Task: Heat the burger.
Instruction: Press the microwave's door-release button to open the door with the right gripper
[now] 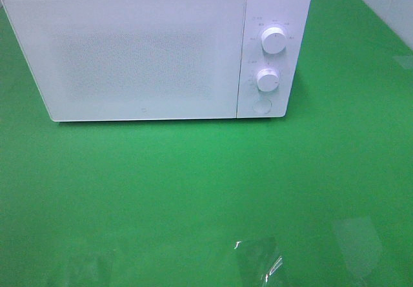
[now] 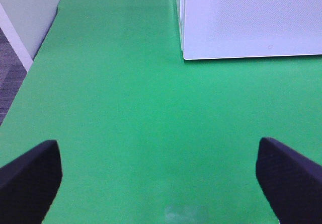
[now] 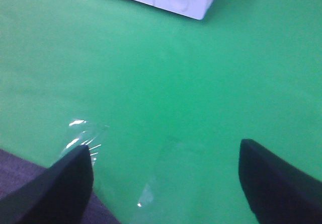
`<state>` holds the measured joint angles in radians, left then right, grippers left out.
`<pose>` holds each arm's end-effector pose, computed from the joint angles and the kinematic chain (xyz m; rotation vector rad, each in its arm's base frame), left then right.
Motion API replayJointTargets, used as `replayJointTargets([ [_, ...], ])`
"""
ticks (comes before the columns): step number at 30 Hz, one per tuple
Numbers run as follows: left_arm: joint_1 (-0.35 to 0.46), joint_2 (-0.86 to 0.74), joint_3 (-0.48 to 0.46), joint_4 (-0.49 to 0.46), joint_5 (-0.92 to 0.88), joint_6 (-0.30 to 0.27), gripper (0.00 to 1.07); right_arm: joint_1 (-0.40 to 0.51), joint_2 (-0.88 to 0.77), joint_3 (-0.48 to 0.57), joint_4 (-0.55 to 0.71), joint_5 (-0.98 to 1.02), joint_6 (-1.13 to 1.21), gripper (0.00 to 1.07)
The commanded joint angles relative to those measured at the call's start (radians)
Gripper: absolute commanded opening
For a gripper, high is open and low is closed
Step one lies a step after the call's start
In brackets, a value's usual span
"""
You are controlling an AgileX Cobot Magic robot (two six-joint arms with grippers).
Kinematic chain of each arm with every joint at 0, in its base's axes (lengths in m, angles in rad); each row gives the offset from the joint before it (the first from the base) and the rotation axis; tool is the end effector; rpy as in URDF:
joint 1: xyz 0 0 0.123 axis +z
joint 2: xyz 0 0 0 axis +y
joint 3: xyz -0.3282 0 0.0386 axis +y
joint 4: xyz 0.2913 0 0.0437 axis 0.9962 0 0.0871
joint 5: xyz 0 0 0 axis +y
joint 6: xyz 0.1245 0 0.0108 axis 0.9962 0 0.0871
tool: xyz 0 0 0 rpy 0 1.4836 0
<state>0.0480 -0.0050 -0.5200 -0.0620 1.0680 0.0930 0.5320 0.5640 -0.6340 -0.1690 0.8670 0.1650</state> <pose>0.0141 -0.0061 0.2889 0.0496 2.0245 0.0152 0.1161 0.0497 0.3149 -0.4706 2.2226 0.1646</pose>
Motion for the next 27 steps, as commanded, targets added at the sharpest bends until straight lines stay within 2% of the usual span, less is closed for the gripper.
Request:
replayJointTargets([
  [1,0.004,-0.018,0.003,0.002,0.003,0.000,0.98,-0.066,-0.059,0.009,-0.007,0.033,0.005,0.76],
  [3,0.004,-0.018,0.003,0.002,0.003,0.000,0.98,-0.162,-0.162,0.009,-0.006,0.041,0.005,0.76],
  [14,0.004,-0.018,0.003,0.002,0.003,0.000,0.98,-0.351,-0.389,0.009,0.005,0.087,0.005,0.76],
  [19,0.004,-0.018,0.003,0.002,0.003,0.000,0.98,-0.393,-0.426,0.023,0.049,0.100,0.006,0.76],
  [27,0.004,-0.018,0.003,0.002,0.003,0.000,0.98,-0.428,-0.522,0.139,0.105,0.094,0.008,0.76],
])
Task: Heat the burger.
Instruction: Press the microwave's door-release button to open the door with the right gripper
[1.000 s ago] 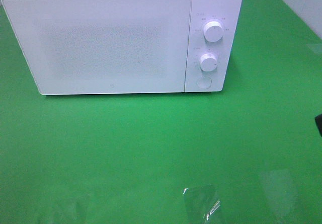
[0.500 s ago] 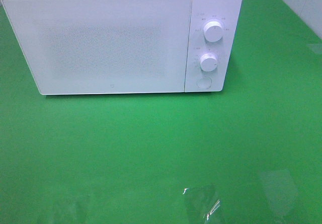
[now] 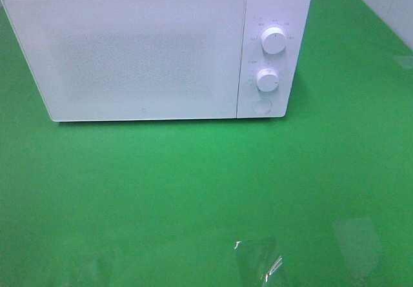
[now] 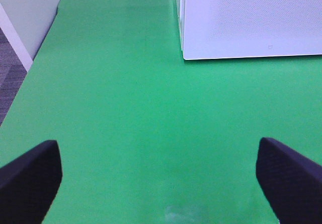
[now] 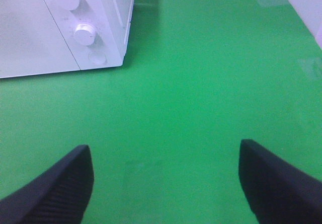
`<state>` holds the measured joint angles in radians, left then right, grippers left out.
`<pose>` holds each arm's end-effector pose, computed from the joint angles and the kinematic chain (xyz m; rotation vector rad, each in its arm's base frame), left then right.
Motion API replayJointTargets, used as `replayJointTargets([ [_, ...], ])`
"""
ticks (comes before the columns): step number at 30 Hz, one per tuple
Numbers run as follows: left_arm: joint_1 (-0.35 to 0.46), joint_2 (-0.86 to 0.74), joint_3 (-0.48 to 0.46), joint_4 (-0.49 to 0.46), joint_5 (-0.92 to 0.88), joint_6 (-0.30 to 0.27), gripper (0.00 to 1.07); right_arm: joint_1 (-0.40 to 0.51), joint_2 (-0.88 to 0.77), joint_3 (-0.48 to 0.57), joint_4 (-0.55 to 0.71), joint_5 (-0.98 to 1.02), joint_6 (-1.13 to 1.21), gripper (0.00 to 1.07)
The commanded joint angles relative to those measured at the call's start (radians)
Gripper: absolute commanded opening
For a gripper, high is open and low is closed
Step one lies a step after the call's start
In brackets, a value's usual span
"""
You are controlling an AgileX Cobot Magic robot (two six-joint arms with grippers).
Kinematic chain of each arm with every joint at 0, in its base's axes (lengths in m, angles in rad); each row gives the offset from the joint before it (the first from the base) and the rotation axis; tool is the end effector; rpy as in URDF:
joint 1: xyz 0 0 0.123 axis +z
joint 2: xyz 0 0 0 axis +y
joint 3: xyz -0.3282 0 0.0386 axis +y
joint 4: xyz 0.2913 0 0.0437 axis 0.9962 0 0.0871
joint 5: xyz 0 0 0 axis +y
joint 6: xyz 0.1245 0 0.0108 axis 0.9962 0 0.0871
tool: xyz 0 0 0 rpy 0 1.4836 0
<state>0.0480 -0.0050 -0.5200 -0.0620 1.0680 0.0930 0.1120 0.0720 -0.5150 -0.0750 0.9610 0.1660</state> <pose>0.0141 -0.0061 0.2889 0.0496 2.0245 0.0152 0.0339 -0.0039 0.2974 0.0505 1.9999 0.0894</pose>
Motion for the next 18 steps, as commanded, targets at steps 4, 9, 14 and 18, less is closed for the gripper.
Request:
replayJointTargets([
  [4,0.004,-0.018,0.003,0.003,0.003,0.000,0.98,-0.008,-0.091,0.024,0.010,0.002,0.008,0.76],
  [9,0.004,-0.017,0.003,0.001,0.003,0.000,0.98,-0.008,-0.103,0.024,0.010,0.002,0.007,0.76],
  [14,0.004,-0.017,0.003,0.001,0.003,0.000,0.98,-0.008,-0.103,0.024,0.010,0.002,0.007,0.76],
  [18,0.004,-0.017,0.003,0.001,0.003,0.000,0.98,-0.008,-0.103,0.024,0.010,0.002,0.007,0.76],
])
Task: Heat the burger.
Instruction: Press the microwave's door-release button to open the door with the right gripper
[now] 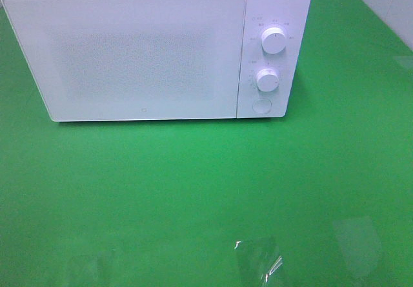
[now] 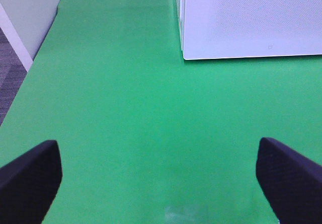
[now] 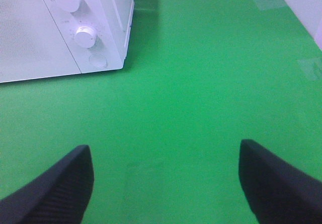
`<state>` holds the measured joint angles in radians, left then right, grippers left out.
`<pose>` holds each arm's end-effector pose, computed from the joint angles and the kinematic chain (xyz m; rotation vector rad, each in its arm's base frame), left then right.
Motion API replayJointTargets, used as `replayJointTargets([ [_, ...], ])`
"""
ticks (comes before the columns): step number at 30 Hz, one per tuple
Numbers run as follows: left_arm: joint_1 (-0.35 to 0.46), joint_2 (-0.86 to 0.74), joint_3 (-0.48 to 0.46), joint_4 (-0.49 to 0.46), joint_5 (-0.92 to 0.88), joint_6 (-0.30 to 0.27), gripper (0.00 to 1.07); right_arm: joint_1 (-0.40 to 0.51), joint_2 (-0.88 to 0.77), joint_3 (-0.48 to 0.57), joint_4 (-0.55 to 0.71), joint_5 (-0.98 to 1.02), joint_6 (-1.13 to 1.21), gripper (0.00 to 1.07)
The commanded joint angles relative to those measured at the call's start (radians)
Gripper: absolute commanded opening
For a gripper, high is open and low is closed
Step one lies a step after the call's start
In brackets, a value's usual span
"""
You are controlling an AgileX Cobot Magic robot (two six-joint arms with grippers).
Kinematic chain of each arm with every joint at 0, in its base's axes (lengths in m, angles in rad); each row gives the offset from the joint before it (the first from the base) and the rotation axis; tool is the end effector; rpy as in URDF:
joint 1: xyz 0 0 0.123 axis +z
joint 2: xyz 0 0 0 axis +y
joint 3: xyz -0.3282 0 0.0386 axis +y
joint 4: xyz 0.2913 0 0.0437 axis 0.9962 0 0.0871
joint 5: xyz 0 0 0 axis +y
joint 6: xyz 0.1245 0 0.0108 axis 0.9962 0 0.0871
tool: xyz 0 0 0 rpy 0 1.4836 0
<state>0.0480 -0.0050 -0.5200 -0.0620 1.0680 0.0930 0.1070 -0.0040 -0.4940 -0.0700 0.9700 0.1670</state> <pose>0.0141 -0.0061 0.2889 0.0496 2.0245 0.0152 0.0230 -0.0048 0.2910 0.0580 1.9542 0.0982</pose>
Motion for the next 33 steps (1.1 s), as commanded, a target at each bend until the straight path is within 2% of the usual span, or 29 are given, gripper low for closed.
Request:
replayJointTargets([
  [1,0.004,-0.017,0.003,0.001,0.003,0.000,0.98,-0.003,-0.027,0.003,0.005,-0.007,0.006,0.76],
  [33,0.004,-0.017,0.003,0.001,0.003,0.000,0.98,-0.003,-0.027,0.003,0.005,-0.007,0.006,0.76],
])
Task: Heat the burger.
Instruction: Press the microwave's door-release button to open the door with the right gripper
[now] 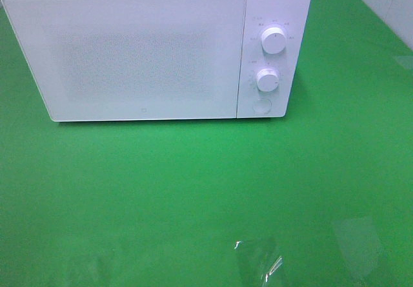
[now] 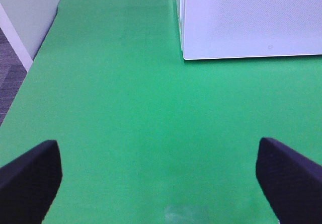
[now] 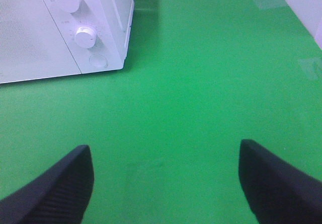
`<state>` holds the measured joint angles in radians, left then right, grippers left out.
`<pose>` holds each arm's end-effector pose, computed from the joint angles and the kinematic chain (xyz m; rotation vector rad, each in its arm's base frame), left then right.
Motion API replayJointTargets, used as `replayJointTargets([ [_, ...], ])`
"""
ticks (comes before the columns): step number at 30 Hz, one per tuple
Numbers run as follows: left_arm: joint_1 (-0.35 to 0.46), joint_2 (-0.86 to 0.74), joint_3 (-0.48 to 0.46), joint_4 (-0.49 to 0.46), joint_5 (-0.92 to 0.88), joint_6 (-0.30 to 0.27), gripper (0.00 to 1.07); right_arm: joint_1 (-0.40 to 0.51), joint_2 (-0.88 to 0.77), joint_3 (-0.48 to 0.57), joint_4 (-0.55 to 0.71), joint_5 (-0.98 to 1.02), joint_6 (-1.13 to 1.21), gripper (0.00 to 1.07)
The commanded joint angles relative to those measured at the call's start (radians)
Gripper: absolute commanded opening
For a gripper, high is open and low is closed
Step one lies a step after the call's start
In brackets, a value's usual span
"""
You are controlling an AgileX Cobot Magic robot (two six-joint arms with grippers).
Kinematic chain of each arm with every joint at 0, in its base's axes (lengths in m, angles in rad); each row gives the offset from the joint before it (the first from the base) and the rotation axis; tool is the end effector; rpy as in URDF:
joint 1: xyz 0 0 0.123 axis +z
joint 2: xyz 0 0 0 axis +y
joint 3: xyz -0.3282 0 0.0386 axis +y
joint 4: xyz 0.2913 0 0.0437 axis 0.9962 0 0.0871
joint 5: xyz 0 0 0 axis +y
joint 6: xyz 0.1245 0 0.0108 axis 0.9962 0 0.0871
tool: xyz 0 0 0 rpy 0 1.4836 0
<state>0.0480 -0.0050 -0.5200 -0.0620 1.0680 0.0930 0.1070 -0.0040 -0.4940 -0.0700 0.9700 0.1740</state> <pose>0.0141 -0.0061 0.2889 0.0496 2.0245 0.0152 0.0230 -0.0048 0.2910 0.0648 1.9541 0.1028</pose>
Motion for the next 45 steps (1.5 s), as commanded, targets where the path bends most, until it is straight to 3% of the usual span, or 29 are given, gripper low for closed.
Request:
replayJointTargets([
  [1,0.004,-0.017,0.003,0.001,0.003,0.000,0.98,-0.003,-0.027,0.003,0.005,-0.007,-0.001,0.76],
  [11,0.004,-0.017,0.003,0.001,0.003,0.000,0.98,-0.003,0.010,-0.022,0.005,-0.046,0.000,0.76],
  [40,0.004,-0.017,0.003,0.001,0.003,0.000,0.98,-0.003,0.733,-0.032,0.002,-0.661,0.000,0.76],
  [45,0.004,-0.017,0.003,0.001,0.003,0.000,0.98,-0.003,0.798,-0.032,0.002,-0.737,0.000,0.76],
])
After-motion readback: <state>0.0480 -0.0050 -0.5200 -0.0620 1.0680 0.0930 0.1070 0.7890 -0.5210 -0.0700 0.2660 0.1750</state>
